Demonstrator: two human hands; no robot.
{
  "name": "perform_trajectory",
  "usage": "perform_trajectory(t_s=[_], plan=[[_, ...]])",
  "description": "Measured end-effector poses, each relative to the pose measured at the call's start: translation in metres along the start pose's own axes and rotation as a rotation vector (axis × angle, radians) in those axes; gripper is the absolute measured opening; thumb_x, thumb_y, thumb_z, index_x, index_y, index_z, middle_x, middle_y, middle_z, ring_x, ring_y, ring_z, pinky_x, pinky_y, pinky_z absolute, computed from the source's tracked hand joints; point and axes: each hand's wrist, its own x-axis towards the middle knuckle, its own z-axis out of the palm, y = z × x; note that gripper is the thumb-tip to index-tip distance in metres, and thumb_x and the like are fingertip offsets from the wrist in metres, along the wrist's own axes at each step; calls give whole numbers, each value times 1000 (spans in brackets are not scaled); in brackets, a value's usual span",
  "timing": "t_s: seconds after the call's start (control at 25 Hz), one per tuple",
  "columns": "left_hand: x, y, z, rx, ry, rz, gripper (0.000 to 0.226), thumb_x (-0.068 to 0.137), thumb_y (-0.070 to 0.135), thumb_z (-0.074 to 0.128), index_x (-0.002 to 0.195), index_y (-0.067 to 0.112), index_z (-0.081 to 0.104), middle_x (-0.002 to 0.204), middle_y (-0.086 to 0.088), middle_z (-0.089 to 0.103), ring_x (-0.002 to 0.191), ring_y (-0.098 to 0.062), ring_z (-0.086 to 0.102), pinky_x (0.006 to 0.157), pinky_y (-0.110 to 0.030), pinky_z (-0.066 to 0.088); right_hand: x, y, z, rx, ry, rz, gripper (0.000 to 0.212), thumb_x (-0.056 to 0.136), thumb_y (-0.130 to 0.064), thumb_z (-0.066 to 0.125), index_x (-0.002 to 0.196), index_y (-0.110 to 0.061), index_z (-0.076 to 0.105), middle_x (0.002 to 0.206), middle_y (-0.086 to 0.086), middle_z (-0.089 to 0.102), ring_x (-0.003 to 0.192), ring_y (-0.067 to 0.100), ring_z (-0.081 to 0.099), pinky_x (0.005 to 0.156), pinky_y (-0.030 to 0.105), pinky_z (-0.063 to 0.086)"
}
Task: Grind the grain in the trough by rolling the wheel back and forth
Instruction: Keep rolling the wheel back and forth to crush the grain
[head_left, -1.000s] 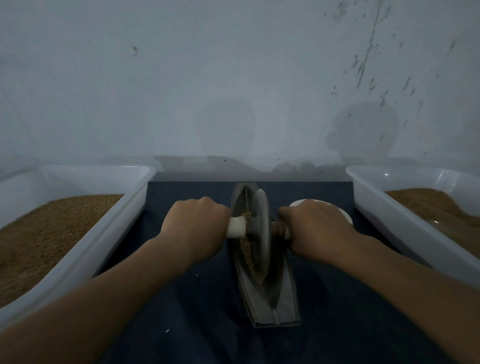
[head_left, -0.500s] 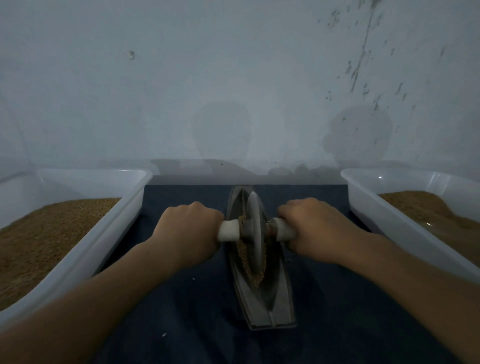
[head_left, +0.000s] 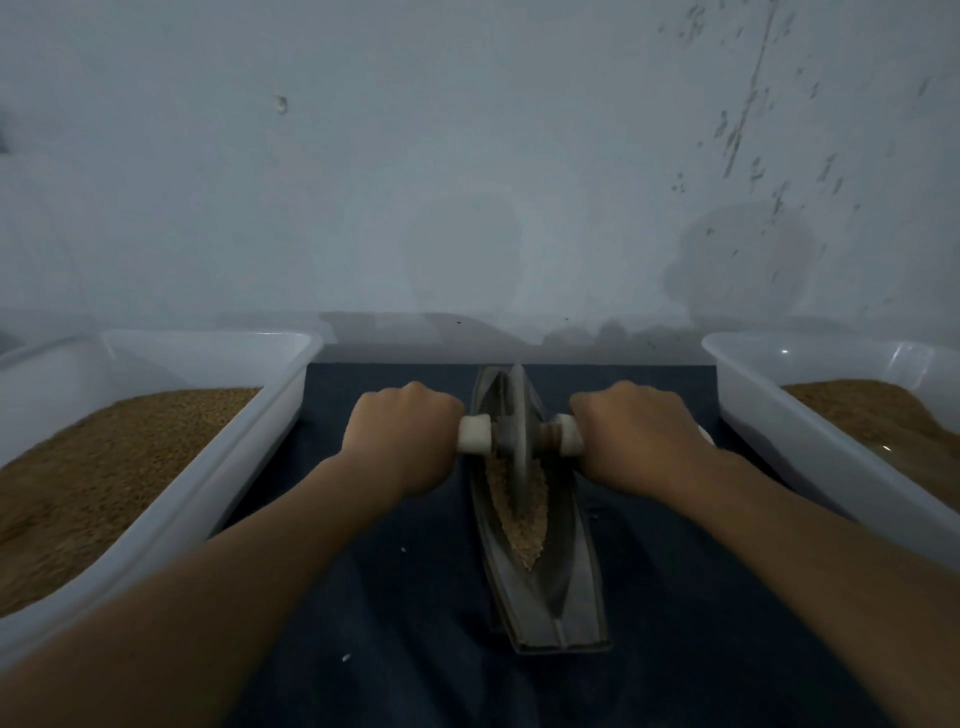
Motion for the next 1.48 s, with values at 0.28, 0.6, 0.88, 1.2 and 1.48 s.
perform_trajectory(t_s=[0.28, 0.6, 0.88, 1.2, 1.48], plan=[[-27, 3, -4, 116, 118, 68, 26, 77, 38, 67, 75, 33, 42, 60, 9, 30, 47, -12, 27, 45, -26, 16, -37, 9, 8, 4, 34, 12, 37, 75, -46, 62, 64, -33, 30, 60, -9, 44, 52, 3, 39, 44, 24, 20], [11, -2, -1, -40, -63, -26, 12, 86, 35, 60, 96, 29, 62, 81, 5, 53, 69, -19, 52, 60, -34, 40, 17, 4, 3, -66, 17, 18, 25, 81, -38, 62, 73, -32, 40, 79, -5, 58, 68, 21, 53, 57, 29, 35], [-29, 3, -7, 92, 111, 96, 18, 75, 39, 66, 75, 33, 49, 60, 9, 30, 51, -15, 36, 45, -26, 19, -42, 8, 11, -74, 131, -8, 27, 69, -47, 53, 64, -45, 27, 55, -12, 36, 48, 0, 27, 43, 21, 10], [8, 4, -2, -3, -10, -35, 11, 85, 35, 62, 95, 30, 60, 75, 6, 44, 65, -19, 45, 59, -33, 38, 8, 1, 6, -21, 30, 80, 21, 80, -39, 64, 75, -33, 45, 73, -8, 50, 65, 18, 49, 57, 29, 35], [-28, 3, -5, 71, 190, 100, 24, 61, 38, 76, 69, 32, 55, 56, 10, 23, 44, -12, 19, 45, -22, 11, -39, 4, 7, -40, 120, 8, 31, 66, -43, 59, 61, -36, 29, 58, -9, 42, 49, 4, 36, 43, 21, 14]])
